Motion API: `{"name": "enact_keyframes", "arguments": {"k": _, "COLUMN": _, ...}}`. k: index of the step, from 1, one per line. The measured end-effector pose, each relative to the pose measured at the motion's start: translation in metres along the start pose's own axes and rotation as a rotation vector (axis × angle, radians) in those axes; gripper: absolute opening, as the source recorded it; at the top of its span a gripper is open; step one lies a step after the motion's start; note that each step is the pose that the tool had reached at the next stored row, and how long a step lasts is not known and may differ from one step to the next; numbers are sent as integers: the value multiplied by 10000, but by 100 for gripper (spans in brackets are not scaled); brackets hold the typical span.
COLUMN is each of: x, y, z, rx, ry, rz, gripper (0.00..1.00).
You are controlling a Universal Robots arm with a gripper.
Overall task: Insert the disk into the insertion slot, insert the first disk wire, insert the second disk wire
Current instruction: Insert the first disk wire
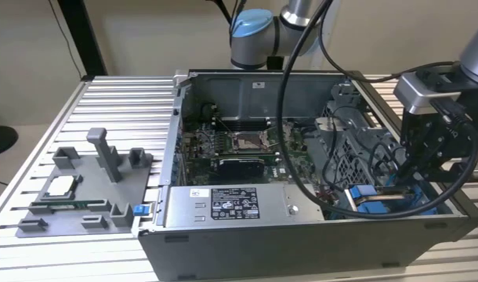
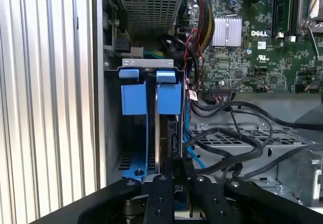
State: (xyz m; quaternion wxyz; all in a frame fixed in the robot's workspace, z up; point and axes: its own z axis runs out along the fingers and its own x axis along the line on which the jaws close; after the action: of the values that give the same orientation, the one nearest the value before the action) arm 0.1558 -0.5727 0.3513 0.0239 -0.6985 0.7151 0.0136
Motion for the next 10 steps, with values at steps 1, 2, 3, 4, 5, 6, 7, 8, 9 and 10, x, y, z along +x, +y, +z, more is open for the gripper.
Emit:
{"name": "enact_keyframes", "arguments": {"k": 1, "x": 0, "y": -9, "z": 3, "rx": -69, "ry": 18, "rz": 4, "gripper": 0}}
{"name": "enact_keyframes", "arguments": {"k": 2, "x": 0, "y": -19, "z": 8, "rx": -133, "ry": 32, "rz": 7, "gripper": 0}}
{"name": "enact_keyframes", "arguments": {"k": 3, "x": 0, "y": -25, "z": 16, "rx": -147, "ry": 34, "rz": 8, "gripper": 0}}
{"name": "enact_keyframes", "arguments": {"k": 4, "x": 0, "y": -29, "z": 21, "rx": -147, "ry": 35, "rz": 8, "gripper": 0}}
{"name": "enact_keyframes", "arguments": {"k": 5, "x": 0, "y": -31, "z": 25, "rx": -147, "ry": 36, "rz": 8, "gripper": 0}}
{"name": "enact_keyframes", "arguments": {"k": 6, "x": 1, "y": -32, "z": 29, "rx": -147, "ry": 36, "rz": 9, "gripper": 0}}
{"name": "enact_keyframes", "arguments": {"k": 7, "x": 1, "y": -32, "z": 33, "rx": -147, "ry": 36, "rz": 9, "gripper": 0}}
{"name": "enact_keyframes", "arguments": {"k": 8, "x": 1, "y": -33, "z": 39, "rx": -148, "ry": 34, "rz": 8, "gripper": 0}}
{"name": "enact_keyframes", "arguments": {"k": 9, "x": 2, "y": -33, "z": 47, "rx": -148, "ry": 34, "rz": 8, "gripper": 0}}
{"name": "enact_keyframes", "arguments": {"k": 10, "x": 3, "y": -33, "z": 56, "rx": -148, "ry": 34, "rz": 8, "gripper": 0}}
